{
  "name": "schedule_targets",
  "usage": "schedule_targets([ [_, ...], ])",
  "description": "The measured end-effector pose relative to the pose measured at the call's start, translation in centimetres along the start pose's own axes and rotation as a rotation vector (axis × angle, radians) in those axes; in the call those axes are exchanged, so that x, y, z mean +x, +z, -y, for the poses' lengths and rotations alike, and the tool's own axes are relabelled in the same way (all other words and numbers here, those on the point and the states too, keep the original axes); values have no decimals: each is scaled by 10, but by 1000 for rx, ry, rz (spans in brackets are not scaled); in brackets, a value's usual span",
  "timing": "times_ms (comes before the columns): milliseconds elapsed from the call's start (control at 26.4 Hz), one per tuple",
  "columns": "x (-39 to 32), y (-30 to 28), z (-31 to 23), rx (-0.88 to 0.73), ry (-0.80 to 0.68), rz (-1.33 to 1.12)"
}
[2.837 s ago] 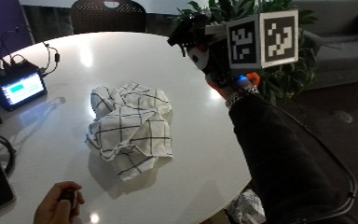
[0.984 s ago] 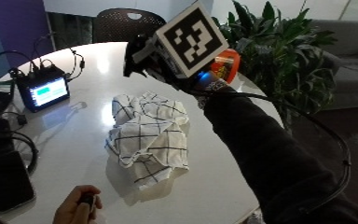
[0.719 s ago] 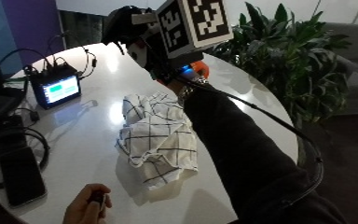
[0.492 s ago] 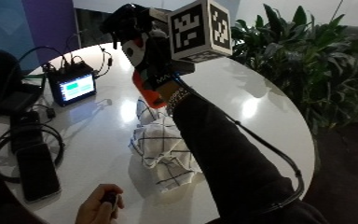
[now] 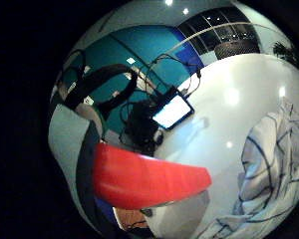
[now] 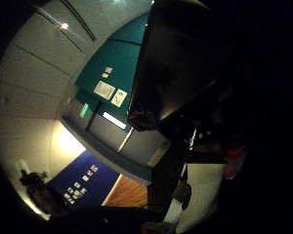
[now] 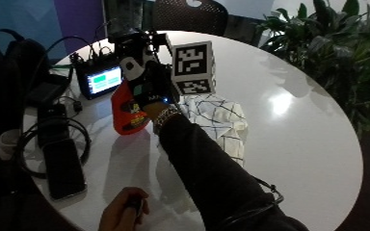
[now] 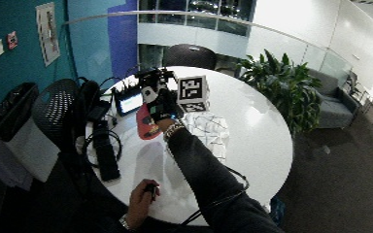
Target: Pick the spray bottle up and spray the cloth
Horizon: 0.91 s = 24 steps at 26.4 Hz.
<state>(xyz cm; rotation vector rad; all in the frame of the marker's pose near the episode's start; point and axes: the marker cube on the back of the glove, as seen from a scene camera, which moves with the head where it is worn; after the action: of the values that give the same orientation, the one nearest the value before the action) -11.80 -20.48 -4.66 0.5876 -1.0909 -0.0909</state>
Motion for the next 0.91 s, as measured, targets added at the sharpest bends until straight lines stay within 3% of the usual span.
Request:
schedule_targets([
  [567,3,-10,-8,79,-131,-115],
  [908,11,-10,-8,-90,-118,-243],
])
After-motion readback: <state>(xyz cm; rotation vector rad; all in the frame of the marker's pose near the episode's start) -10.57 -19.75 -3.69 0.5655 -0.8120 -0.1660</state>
